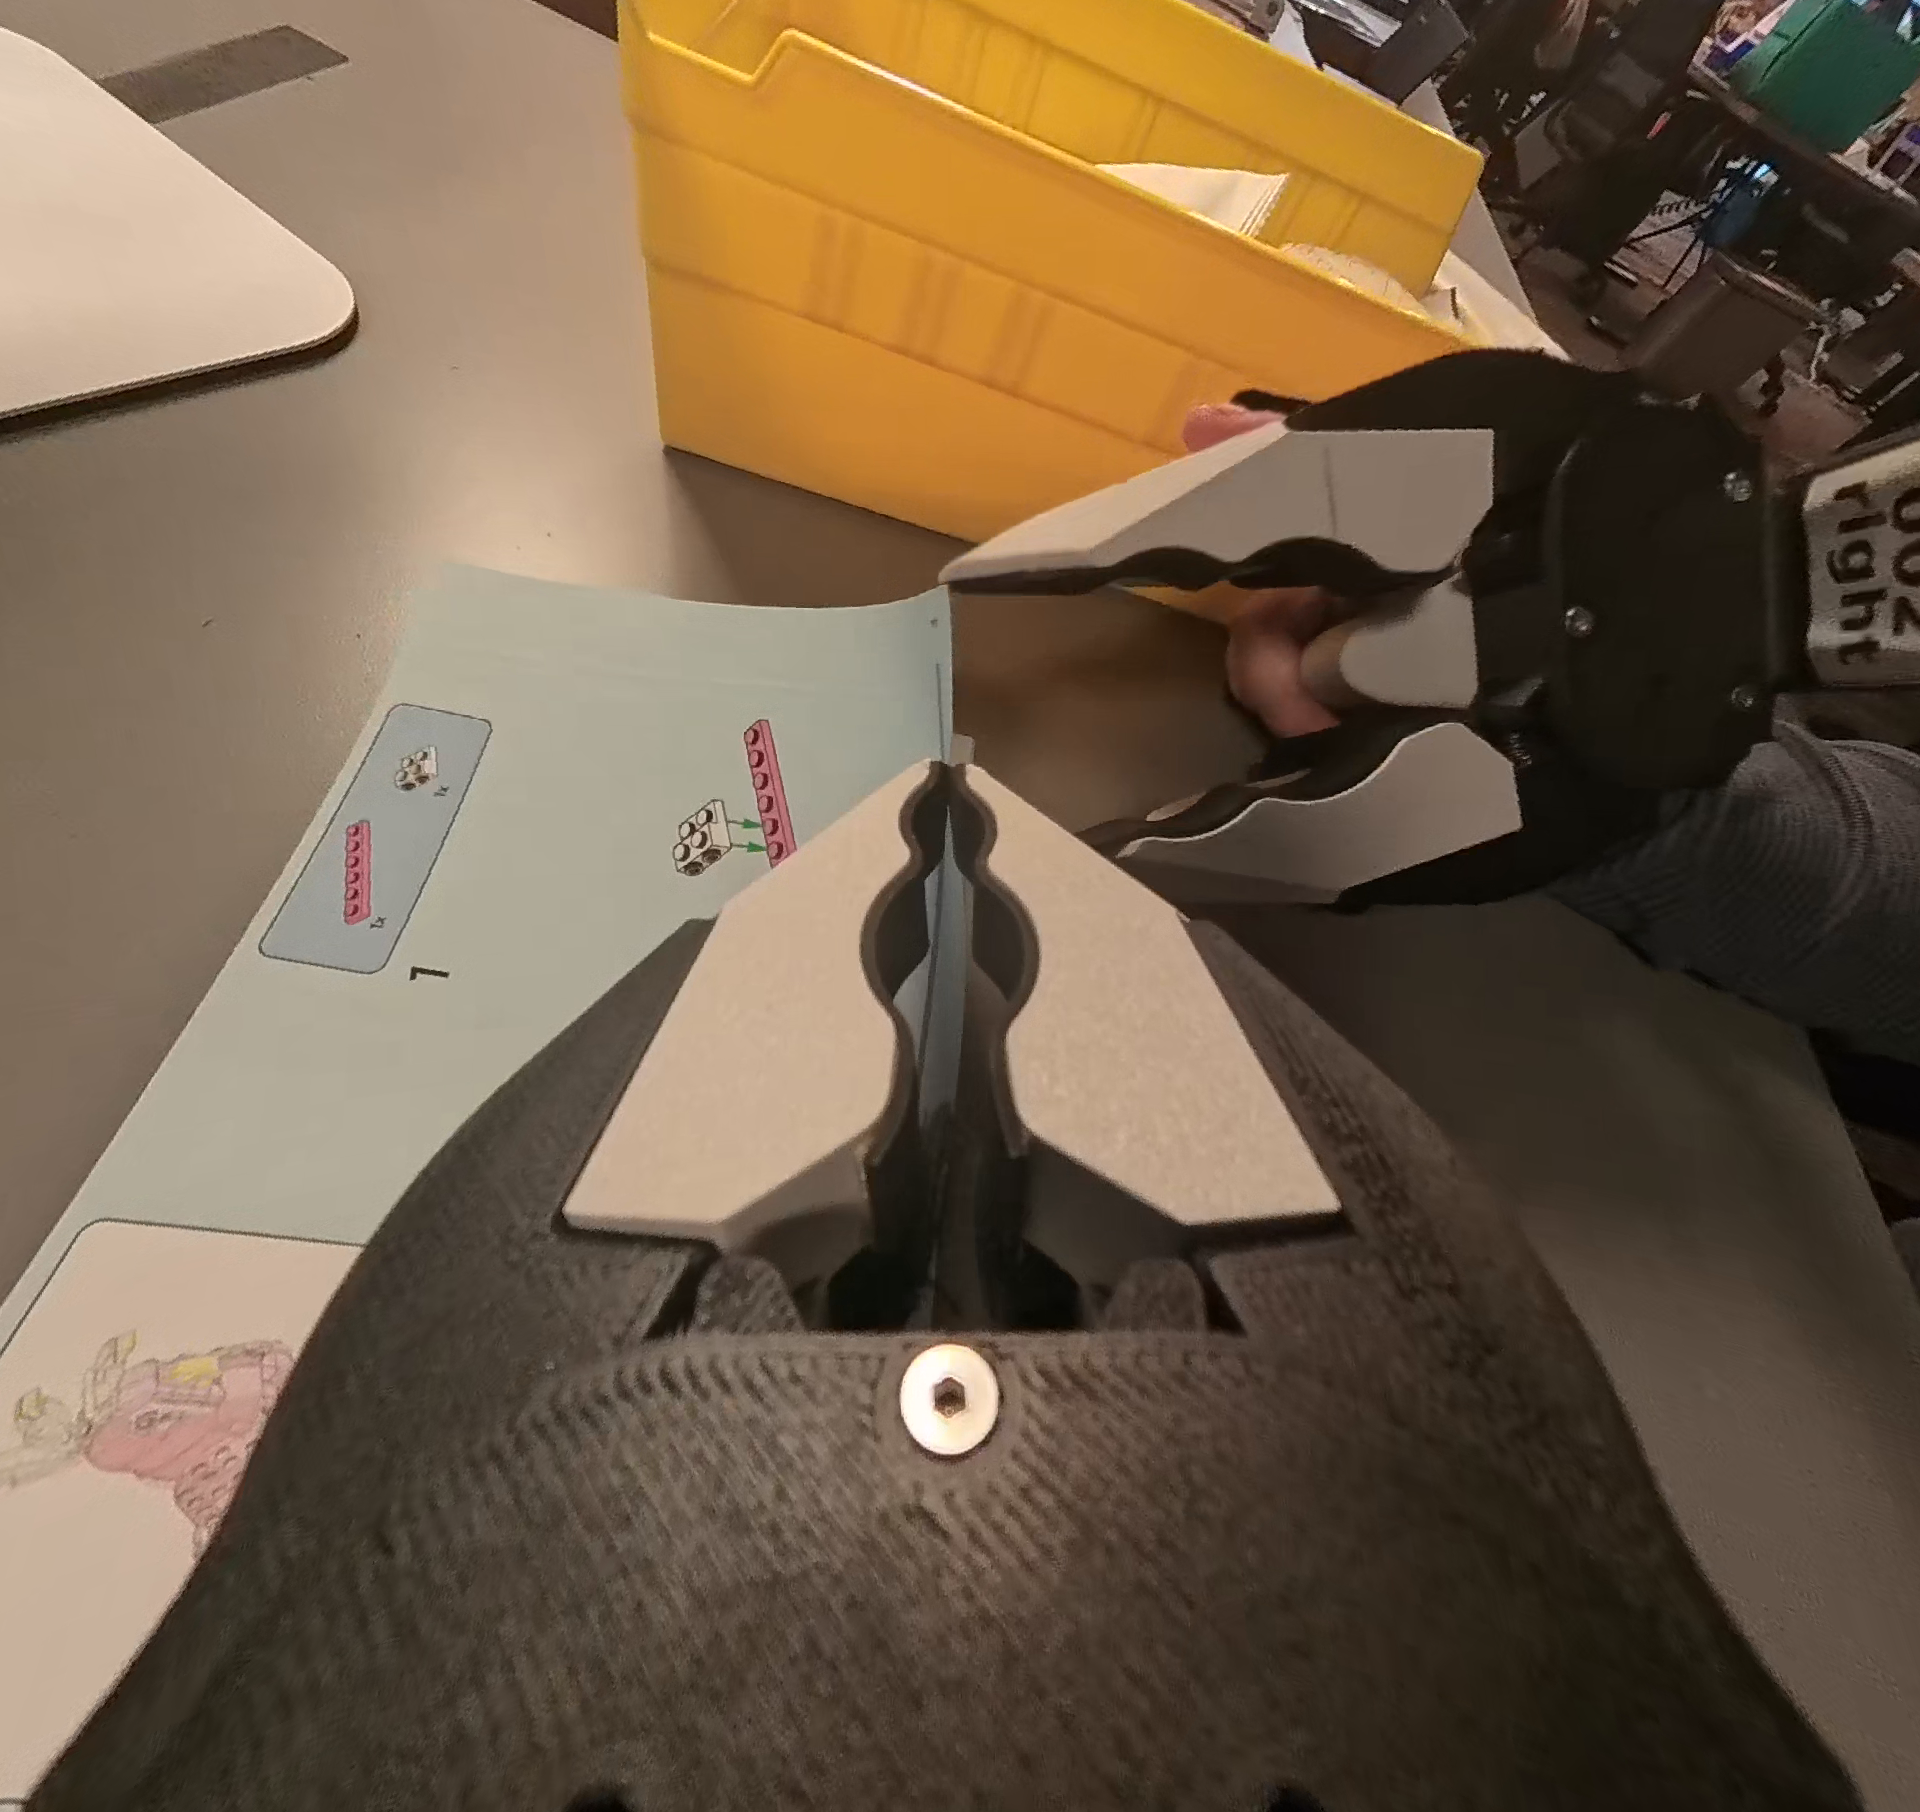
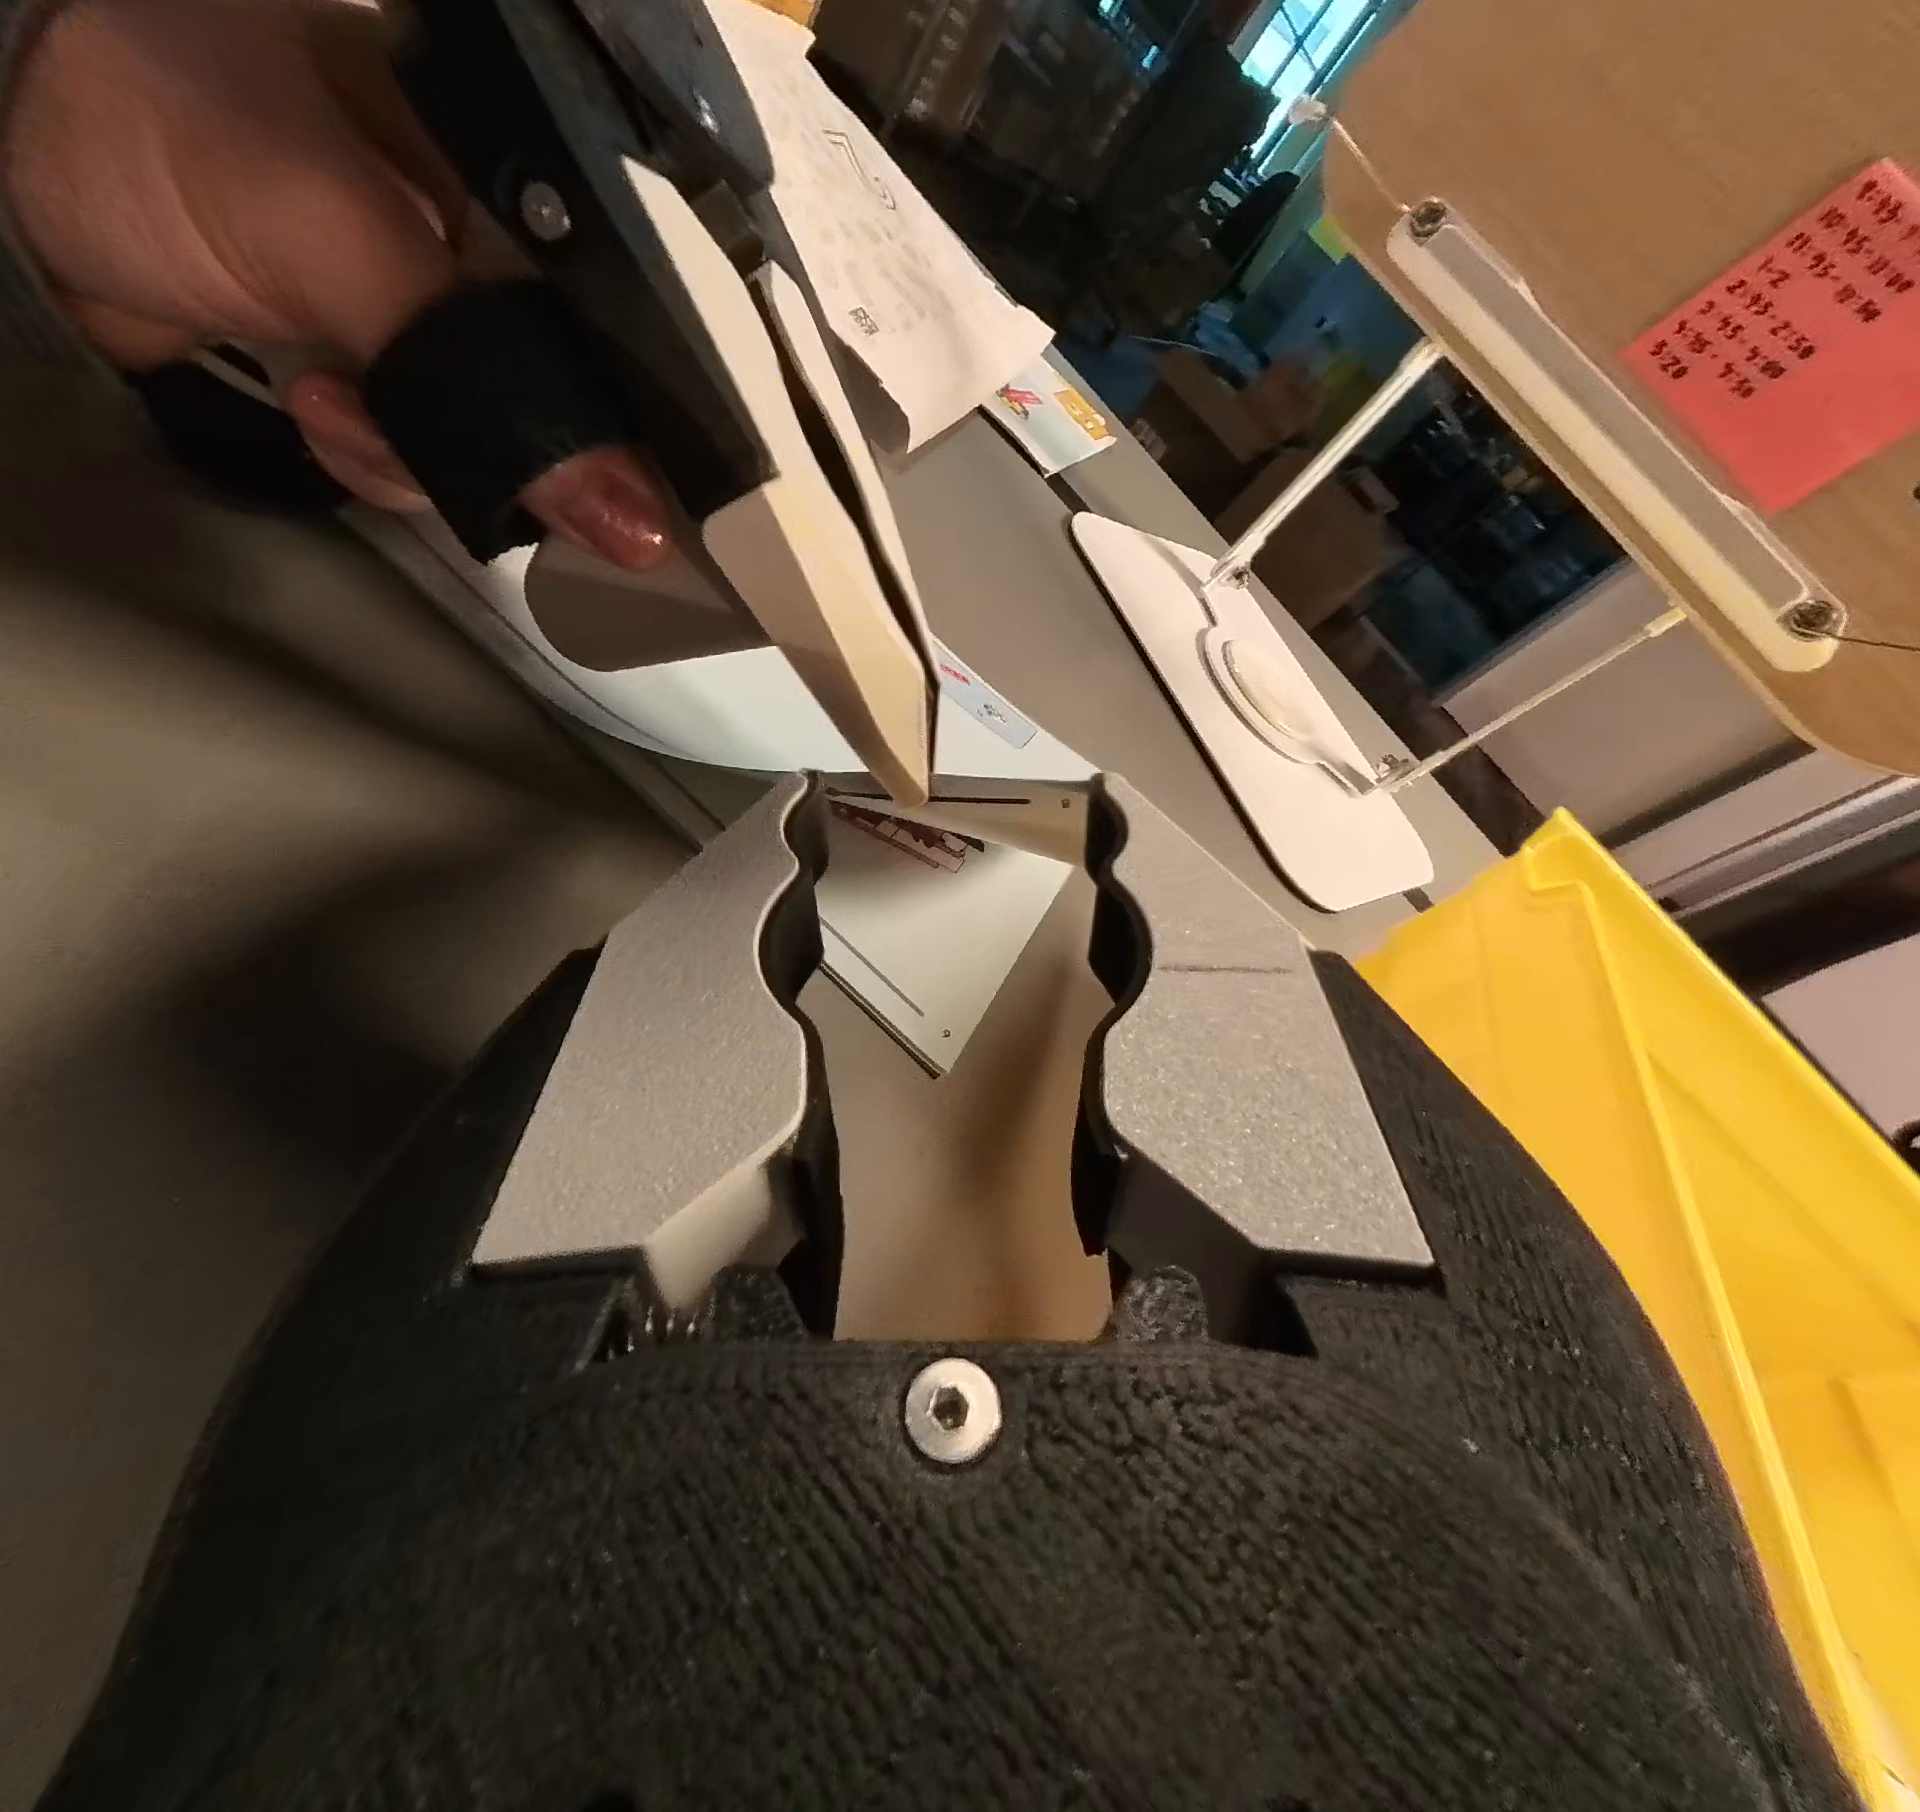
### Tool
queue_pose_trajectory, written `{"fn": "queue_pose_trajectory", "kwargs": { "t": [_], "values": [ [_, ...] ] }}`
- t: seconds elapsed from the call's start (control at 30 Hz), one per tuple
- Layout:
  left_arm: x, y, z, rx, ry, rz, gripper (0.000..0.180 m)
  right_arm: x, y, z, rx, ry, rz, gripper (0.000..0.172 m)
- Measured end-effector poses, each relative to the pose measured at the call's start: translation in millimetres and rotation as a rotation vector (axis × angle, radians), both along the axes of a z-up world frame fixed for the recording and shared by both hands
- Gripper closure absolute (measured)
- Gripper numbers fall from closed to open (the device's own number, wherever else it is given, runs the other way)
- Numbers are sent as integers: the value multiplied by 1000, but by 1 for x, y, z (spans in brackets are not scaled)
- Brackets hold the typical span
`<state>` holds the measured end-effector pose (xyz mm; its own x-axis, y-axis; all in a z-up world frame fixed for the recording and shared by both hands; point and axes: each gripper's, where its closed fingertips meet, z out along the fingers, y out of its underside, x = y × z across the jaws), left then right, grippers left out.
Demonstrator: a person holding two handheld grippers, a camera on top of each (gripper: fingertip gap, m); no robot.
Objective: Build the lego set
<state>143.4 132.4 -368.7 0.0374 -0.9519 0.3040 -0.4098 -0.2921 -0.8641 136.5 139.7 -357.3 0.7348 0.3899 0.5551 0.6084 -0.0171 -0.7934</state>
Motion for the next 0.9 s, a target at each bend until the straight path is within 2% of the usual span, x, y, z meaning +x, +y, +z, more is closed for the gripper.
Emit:
{"fn": "queue_pose_trajectory", "kwargs": {
  "t": [0.17,0.37,0.6,0.9],
  "values": [
    [-1,2,1,-25,-11,9,180,1,0,1,2,4,-7,130],
    [0,-2,0,-24,-4,-18,180,4,2,1,-7,22,-22,120],
    [0,-1,1,-29,-6,-11,180,4,1,-1,-7,5,-24,127],
    [-1,-1,1,-26,-5,-14,180,6,2,-1,-10,-1,-31,128]
  ]
}}
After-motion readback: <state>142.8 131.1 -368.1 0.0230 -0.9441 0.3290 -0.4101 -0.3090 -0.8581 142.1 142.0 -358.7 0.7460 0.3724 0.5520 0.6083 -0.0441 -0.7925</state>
